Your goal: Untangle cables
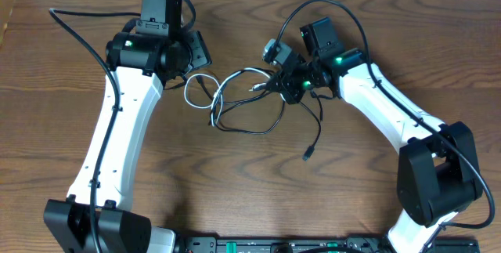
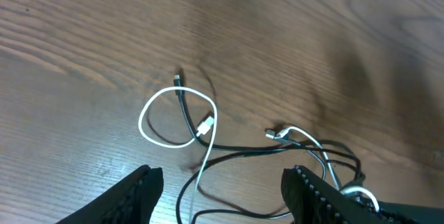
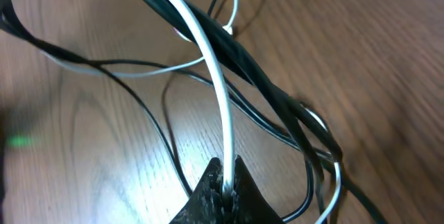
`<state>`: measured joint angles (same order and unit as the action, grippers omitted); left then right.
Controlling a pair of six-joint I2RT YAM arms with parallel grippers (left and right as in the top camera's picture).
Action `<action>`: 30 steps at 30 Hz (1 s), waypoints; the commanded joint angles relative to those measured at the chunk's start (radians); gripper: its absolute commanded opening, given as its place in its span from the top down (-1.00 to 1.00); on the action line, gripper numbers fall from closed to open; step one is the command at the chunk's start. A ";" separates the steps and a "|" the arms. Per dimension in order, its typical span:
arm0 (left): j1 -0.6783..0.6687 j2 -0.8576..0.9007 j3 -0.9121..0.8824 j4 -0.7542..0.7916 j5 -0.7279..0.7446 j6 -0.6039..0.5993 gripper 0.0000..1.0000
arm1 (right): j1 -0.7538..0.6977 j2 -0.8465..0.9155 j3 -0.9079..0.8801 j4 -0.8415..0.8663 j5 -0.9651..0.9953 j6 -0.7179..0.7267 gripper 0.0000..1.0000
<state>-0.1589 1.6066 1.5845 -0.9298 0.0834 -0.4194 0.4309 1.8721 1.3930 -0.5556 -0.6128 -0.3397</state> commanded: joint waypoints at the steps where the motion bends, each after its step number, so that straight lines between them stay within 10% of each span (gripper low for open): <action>1: 0.003 -0.019 0.014 0.008 0.002 -0.001 -0.23 | 0.002 -0.071 0.079 0.005 0.005 0.111 0.98; 13: 0.003 -0.019 0.014 0.066 0.058 0.144 -0.23 | -0.015 -0.184 0.448 0.048 0.064 0.347 0.98; 30: 0.003 -0.019 0.014 0.352 0.545 0.298 -0.24 | -0.110 -0.183 0.459 -0.010 0.098 0.483 0.98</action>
<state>-0.1589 1.6066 1.5845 -0.5919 0.5053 -0.1486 0.3569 1.6951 1.8534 -0.5613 -0.5220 0.0853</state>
